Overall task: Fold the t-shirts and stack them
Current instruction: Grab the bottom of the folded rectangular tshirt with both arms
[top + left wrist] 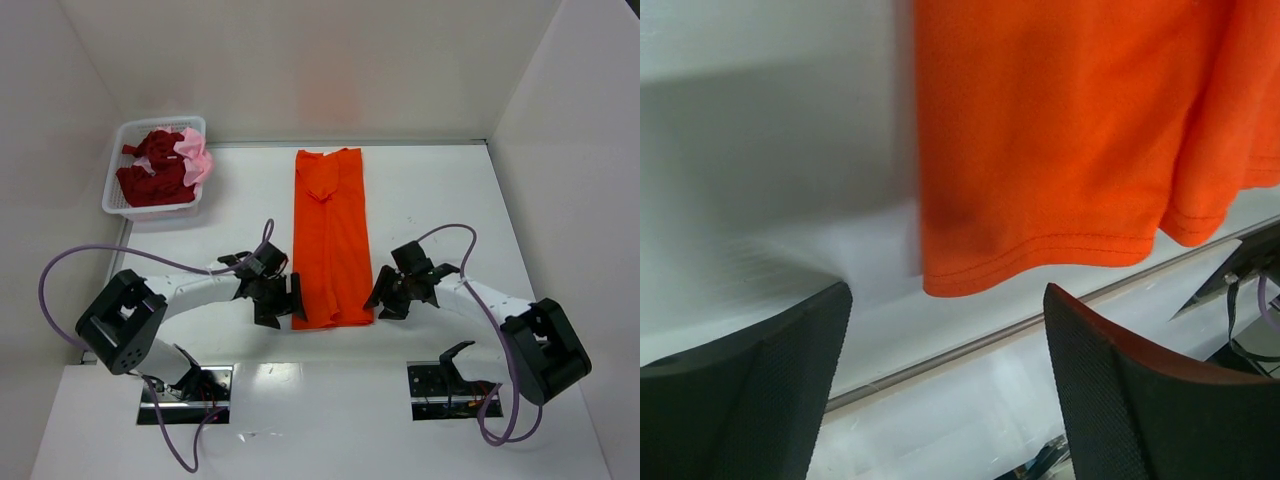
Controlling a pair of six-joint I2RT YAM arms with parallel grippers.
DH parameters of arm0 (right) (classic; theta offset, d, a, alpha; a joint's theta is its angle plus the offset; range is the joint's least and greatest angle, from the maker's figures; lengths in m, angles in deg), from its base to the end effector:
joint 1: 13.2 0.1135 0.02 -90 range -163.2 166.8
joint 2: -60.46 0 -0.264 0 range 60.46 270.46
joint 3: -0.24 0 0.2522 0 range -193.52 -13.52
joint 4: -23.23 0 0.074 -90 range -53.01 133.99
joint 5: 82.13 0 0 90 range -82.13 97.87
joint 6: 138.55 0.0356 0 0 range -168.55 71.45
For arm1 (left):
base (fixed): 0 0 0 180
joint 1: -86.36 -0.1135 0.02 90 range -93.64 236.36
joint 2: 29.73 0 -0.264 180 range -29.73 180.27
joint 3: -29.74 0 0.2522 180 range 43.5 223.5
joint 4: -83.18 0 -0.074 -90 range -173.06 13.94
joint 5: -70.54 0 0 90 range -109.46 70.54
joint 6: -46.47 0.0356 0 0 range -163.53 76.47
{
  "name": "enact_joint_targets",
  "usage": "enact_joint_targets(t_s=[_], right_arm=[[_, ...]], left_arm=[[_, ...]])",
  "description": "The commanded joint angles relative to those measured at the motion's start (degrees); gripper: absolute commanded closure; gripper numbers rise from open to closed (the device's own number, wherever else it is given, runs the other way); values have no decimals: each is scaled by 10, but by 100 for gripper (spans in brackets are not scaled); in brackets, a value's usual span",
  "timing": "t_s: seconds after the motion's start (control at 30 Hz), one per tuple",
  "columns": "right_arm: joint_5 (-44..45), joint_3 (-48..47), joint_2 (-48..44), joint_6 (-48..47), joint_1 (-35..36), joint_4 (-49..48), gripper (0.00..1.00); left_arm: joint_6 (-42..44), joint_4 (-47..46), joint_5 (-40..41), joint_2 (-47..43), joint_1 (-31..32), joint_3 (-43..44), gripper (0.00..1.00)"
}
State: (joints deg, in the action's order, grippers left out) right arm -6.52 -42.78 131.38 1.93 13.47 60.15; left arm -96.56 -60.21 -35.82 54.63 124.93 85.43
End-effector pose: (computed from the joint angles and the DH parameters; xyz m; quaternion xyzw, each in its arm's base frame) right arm 0.1772 0.0989 0.1468 0.1730 0.9531 0.2304 0.0928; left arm 0.1975 -0.1703 0.1570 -0.0915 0.9630 -0.2488 0.0481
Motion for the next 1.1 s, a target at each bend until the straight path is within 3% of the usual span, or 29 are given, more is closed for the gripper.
enact_joint_targets(t_s=[0.0,0.4,0.6,0.83,0.93,1.07], right_arm=[[-5,-11,6,-4,7,-21,43],[-5,-16,29,-12,12,-31,43],[-11,-16,29,-6,29,-45,49],[-11,-16,34,-6,35,-45,53],[-11,-16,34,-6,35,-45,56],[-5,-16,40,0,35,-45,69]], left_arm=[[-26,-13,0,3,3,-15,16],[-38,-58,0,31,8,-26,25],[-38,-58,0,36,8,-33,36],[-44,-63,0,36,13,-33,40],[-44,-63,0,41,13,-38,46],[-44,-63,0,47,13,-38,61]])
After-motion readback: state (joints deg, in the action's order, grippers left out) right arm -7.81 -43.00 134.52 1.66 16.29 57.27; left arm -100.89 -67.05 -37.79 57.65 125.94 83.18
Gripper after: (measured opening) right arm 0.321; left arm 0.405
